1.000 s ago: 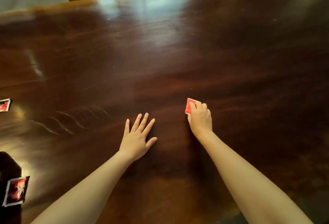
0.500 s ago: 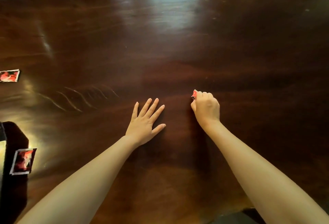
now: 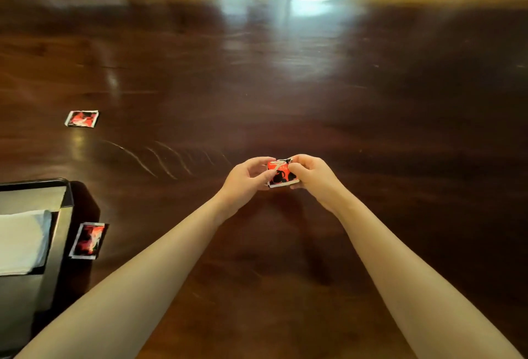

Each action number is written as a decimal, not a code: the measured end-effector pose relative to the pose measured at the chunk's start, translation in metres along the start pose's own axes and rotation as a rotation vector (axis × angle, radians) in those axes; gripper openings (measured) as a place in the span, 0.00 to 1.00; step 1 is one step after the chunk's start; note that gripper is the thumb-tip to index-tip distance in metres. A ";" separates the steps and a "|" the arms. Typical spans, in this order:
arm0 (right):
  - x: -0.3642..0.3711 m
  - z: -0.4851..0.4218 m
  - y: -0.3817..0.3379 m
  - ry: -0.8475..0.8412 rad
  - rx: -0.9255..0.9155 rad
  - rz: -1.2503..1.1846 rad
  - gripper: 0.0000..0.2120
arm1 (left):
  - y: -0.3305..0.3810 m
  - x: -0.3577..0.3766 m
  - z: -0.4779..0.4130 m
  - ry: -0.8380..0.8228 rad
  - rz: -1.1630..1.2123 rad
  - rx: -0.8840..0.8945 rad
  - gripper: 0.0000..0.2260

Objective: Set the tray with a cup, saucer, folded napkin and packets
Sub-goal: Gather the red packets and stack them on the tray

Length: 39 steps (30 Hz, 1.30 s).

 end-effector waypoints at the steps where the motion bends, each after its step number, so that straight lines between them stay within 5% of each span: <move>1: 0.006 0.001 -0.011 -0.021 -0.018 -0.004 0.09 | 0.005 -0.009 0.002 0.034 0.017 0.007 0.12; 13: 0.139 -0.008 -0.107 -0.143 -0.079 0.011 0.09 | 0.016 -0.166 0.058 0.291 0.127 -0.079 0.06; 19: 0.249 -0.009 -0.146 -0.261 -0.154 0.296 0.13 | 0.001 -0.271 0.113 0.562 0.160 -0.086 0.07; 23: 0.314 -0.013 -0.133 -0.250 -0.261 0.729 0.16 | -0.004 -0.327 0.154 0.747 0.152 -0.090 0.07; 30: 0.389 0.000 -0.082 -0.179 -0.366 1.178 0.25 | -0.025 -0.368 0.187 0.764 0.183 -0.146 0.07; 36: 0.404 0.006 -0.075 -0.080 -0.307 1.121 0.29 | -0.039 -0.383 0.189 0.771 0.196 -0.184 0.06; 39: 0.401 -0.001 -0.075 -0.136 -0.193 1.043 0.20 | -0.044 -0.387 0.185 0.748 0.221 -0.198 0.05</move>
Point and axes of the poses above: each hand's wrist, its own z-axis away from the middle knuckle, its own x-axis out of the palm, y = z × x, the point moved 4 cm from there along -z, towards the middle knuckle, and after that the axes turned 12 degrees about x, right-handed, at the moved point
